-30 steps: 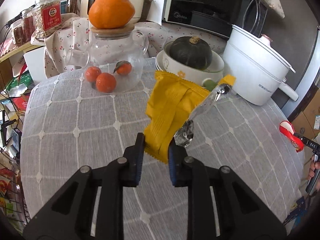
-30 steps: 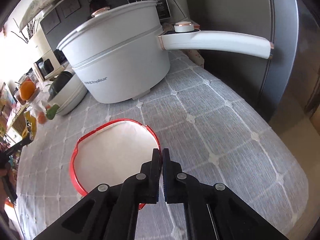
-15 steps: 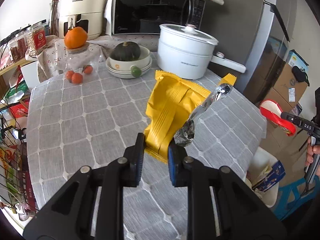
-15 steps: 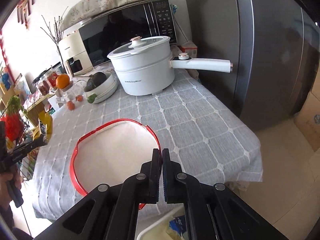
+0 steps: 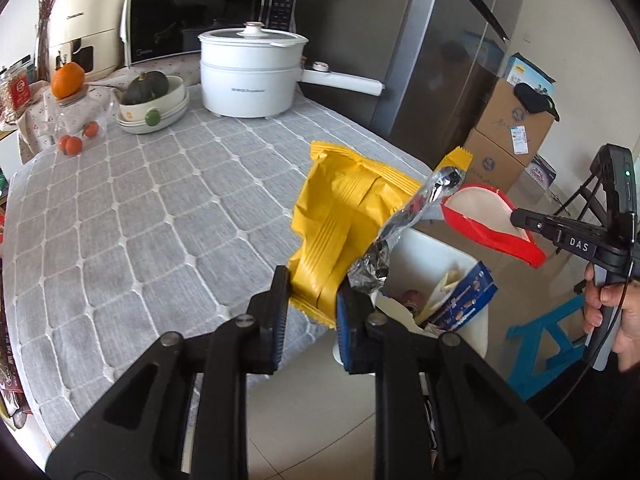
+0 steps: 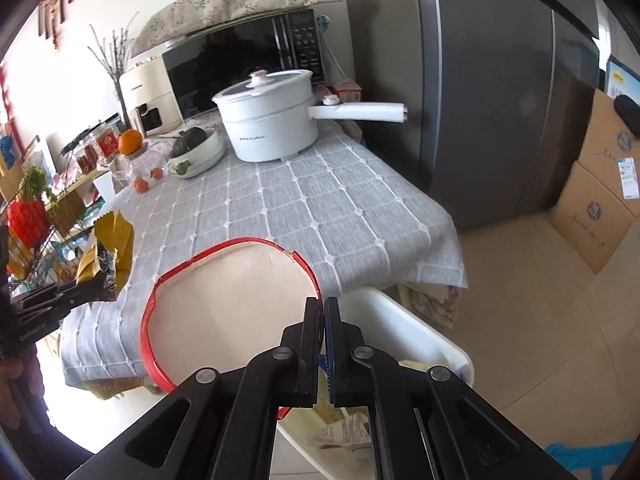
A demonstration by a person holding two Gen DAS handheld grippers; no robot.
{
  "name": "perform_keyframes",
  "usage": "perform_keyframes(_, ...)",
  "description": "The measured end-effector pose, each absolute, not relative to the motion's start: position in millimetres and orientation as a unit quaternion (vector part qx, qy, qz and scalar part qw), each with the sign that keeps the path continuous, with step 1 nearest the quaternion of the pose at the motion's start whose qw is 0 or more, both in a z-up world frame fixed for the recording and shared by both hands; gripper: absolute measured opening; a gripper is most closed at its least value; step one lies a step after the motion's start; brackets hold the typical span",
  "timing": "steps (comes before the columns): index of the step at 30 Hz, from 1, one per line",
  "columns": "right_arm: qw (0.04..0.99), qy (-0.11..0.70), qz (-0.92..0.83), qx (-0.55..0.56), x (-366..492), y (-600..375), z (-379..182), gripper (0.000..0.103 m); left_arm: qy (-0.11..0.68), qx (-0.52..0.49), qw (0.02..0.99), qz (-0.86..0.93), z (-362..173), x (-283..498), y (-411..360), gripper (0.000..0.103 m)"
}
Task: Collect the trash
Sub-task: 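Carry the snack bag and red bowl over the bin and release both tools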
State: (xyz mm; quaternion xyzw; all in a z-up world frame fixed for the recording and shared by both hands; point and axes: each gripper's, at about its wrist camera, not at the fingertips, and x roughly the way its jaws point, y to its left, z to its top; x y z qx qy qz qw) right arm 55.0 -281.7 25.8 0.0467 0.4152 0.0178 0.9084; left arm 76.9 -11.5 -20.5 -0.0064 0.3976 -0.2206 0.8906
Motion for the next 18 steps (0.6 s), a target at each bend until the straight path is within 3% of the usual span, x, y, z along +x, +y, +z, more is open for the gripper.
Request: perform_keyframes(18,0.885,0.448,-0.076,0.102,13.1,-364.2,12.9,0.004,0.452,0.13,0.837,-0.279,-88.9,63.7,-139.5,0.024)
